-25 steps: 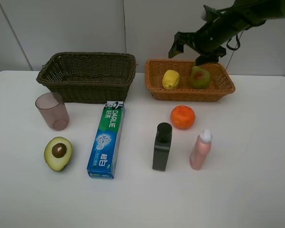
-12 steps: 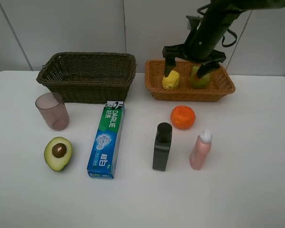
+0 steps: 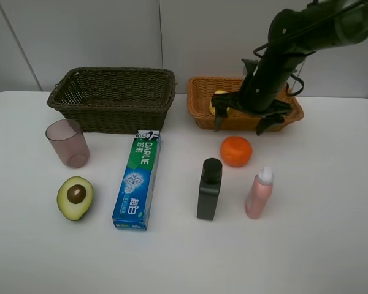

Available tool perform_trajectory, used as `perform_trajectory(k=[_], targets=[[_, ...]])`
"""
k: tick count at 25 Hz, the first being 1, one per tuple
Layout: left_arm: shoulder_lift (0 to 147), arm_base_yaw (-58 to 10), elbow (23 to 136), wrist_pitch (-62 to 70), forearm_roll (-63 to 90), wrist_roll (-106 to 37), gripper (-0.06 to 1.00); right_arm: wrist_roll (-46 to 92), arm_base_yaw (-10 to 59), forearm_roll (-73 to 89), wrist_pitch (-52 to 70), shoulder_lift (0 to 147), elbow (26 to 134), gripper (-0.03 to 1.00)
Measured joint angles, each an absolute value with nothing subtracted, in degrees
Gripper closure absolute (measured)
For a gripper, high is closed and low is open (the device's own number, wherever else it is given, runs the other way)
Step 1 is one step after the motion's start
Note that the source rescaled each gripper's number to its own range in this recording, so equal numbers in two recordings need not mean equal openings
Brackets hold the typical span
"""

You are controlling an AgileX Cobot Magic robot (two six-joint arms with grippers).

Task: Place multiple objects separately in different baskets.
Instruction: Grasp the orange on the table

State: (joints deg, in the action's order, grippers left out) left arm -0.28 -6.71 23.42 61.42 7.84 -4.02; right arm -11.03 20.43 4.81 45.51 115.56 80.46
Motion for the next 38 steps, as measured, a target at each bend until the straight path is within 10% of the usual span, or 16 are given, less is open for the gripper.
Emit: perform_trajectory(k=[28,34,38], targets=[[-0.28,-6.71,23.42,61.42,7.84,-4.02,-0.04,-11.33,20.43,6.33,41.72,122.03,77.6,-0.03],[-0.28,-6.71,23.42,61.42,7.84,-4.02,-0.04,-12.19,20.43,5.9,41.16,122.11,77.6,0.34],[-0.28,-6.71,23.42,61.42,7.89,-4.02,-0.04,-12.24,20.43,5.96,41.11,122.11,77.6,0.34]])
